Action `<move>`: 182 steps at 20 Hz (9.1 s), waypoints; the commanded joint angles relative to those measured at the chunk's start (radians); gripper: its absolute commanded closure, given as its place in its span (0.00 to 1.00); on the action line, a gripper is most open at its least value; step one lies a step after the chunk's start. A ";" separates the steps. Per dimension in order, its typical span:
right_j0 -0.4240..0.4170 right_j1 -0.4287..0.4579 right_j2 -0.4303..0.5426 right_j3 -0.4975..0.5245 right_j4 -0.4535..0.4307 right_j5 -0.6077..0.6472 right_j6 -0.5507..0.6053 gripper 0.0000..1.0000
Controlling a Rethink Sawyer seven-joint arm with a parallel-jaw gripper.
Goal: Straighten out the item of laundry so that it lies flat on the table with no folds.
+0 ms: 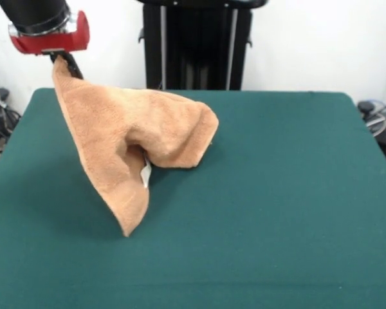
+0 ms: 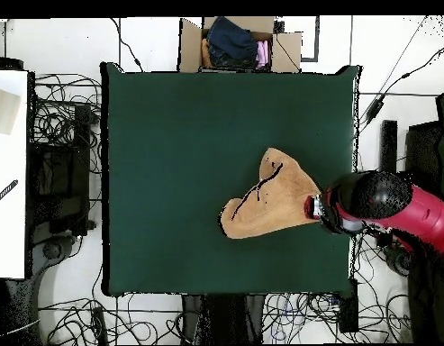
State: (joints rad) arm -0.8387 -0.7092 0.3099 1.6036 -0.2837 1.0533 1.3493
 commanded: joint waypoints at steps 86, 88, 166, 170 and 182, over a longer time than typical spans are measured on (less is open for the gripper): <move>0.261 -0.110 0.020 0.329 -0.113 -0.225 0.259 1.00; 0.286 -0.084 -0.001 0.315 -0.110 -0.244 0.268 1.00; 1.102 0.019 -0.540 0.000 0.088 0.021 0.649 1.00; 1.145 0.031 -0.577 -0.027 0.074 0.046 0.669 1.00; 1.100 0.055 -0.589 -0.060 0.177 0.196 0.695 1.00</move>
State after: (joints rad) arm 0.3043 -0.6840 -0.2675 1.5774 -0.1913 1.1105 1.7469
